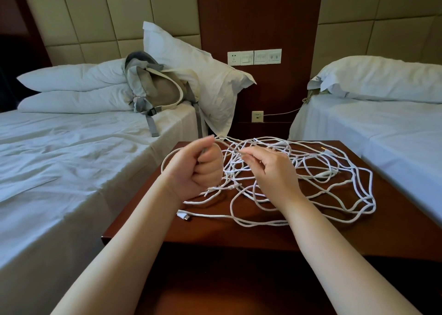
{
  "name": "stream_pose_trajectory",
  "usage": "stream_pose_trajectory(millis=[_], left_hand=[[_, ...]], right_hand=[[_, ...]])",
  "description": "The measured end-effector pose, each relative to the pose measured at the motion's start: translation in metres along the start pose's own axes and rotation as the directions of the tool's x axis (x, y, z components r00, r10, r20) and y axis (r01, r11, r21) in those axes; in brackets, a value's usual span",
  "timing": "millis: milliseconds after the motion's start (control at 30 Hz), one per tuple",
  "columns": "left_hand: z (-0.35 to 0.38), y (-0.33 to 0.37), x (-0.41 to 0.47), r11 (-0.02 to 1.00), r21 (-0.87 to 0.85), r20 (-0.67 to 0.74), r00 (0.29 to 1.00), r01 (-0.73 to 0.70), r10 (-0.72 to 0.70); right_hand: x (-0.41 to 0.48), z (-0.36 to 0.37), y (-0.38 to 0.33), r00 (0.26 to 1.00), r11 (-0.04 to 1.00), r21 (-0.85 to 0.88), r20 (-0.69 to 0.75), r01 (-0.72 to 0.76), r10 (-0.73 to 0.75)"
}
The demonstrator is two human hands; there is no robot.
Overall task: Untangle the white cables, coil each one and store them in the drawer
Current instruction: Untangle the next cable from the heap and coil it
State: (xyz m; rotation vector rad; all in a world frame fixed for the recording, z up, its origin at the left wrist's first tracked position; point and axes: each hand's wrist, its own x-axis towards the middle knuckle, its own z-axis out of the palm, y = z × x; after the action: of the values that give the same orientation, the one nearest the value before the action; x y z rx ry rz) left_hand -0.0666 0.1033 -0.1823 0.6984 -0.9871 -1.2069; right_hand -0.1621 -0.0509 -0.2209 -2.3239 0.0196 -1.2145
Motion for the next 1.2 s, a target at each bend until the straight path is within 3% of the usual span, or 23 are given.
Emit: stream_pose_trajectory(millis=[67, 100, 200, 267, 333, 467, 567, 633, 700, 767, 833, 900, 1000, 1067, 1133, 1200], left_hand=[[-0.008, 0.005, 0.0, 0.977, -0.193, 0.099, 0.988, -0.094, 0.115], [-0.011, 0.007, -0.002, 0.957, -0.247, 0.074, 0.982, -0.153, 0.176], [-0.013, 0.016, -0.009, 0.876, -0.334, -0.167, 0.937, -0.348, 0.308], [-0.009, 0.021, -0.015, 0.809, -0.242, -0.461, 0.797, -0.535, 0.389], [-0.006, 0.024, -0.015, 0.763, -0.141, -0.612, 0.662, -0.631, 0.434], [-0.006, 0.02, -0.009, 0.633, -0.167, -0.747, 0.516, -0.756, 0.419], [-0.008, 0.024, -0.006, 0.53, -0.17, -0.795, 0.434, -0.831, 0.425], [-0.011, 0.026, -0.004, 0.5, -0.129, -0.825, 0.372, -0.856, 0.426], [-0.011, 0.026, -0.003, 0.542, -0.037, -0.846, 0.315, -0.84, 0.43], [-0.013, 0.021, -0.003, 0.65, 0.181, -0.843, 0.224, -0.738, 0.489], [-0.016, 0.01, -0.004, 0.723, 0.557, -0.762, 0.097, -0.409, 0.641], [-0.021, 0.0, -0.004, 0.604, 0.797, -0.604, 0.011, -0.005, 0.797], [-0.02, -0.002, -0.006, 0.449, 0.866, -0.454, -0.035, 0.219, 0.891], [-0.014, -0.004, -0.005, 0.317, 0.865, -0.353, 0.024, 0.389, 0.935], [-0.011, -0.01, -0.004, 0.171, 0.819, -0.314, 0.177, 0.548, 0.933], [-0.013, -0.013, -0.003, 0.111, 0.698, -0.44, 0.301, 0.708, 0.846]], right_hand=[[0.0, -0.001, 0.0, 0.991, 0.995, -0.063, 0.106, -0.08, 0.087], [0.0, -0.001, 0.0, 0.981, 0.988, -0.113, 0.151, -0.106, 0.122], [-0.001, -0.002, 0.003, 0.969, 0.961, -0.244, 0.177, -0.129, 0.175], [-0.001, -0.001, 0.006, 0.965, 0.938, -0.313, 0.161, -0.15, 0.208], [0.0, -0.001, 0.007, 0.96, 0.91, -0.376, 0.138, -0.176, 0.243], [0.001, -0.002, 0.007, 0.95, 0.857, -0.476, 0.122, -0.197, 0.286], [0.001, -0.003, 0.008, 0.943, 0.863, -0.485, 0.2, -0.14, 0.266], [0.001, -0.003, 0.007, 0.941, 0.886, -0.455, 0.255, -0.087, 0.224], [0.0, -0.002, 0.006, 0.948, 0.905, -0.424, 0.282, -0.017, 0.15], [-0.002, -0.001, 0.006, 0.953, 0.912, -0.409, 0.288, 0.036, 0.092], [-0.003, 0.0, 0.006, 0.963, 0.916, -0.401, 0.255, 0.029, 0.081], [-0.003, -0.001, 0.006, 0.965, 0.92, -0.392, 0.248, 0.017, 0.087], [-0.004, 0.0, 0.006, 0.938, 0.939, -0.338, 0.342, 0.064, 0.06], [-0.004, 0.001, 0.004, 0.934, 0.951, -0.296, 0.356, 0.088, 0.025], [-0.004, 0.003, 0.005, 0.955, 0.966, -0.243, 0.298, 0.086, -0.01], [-0.004, 0.004, 0.006, 0.974, 0.977, -0.185, 0.216, 0.11, -0.069]])
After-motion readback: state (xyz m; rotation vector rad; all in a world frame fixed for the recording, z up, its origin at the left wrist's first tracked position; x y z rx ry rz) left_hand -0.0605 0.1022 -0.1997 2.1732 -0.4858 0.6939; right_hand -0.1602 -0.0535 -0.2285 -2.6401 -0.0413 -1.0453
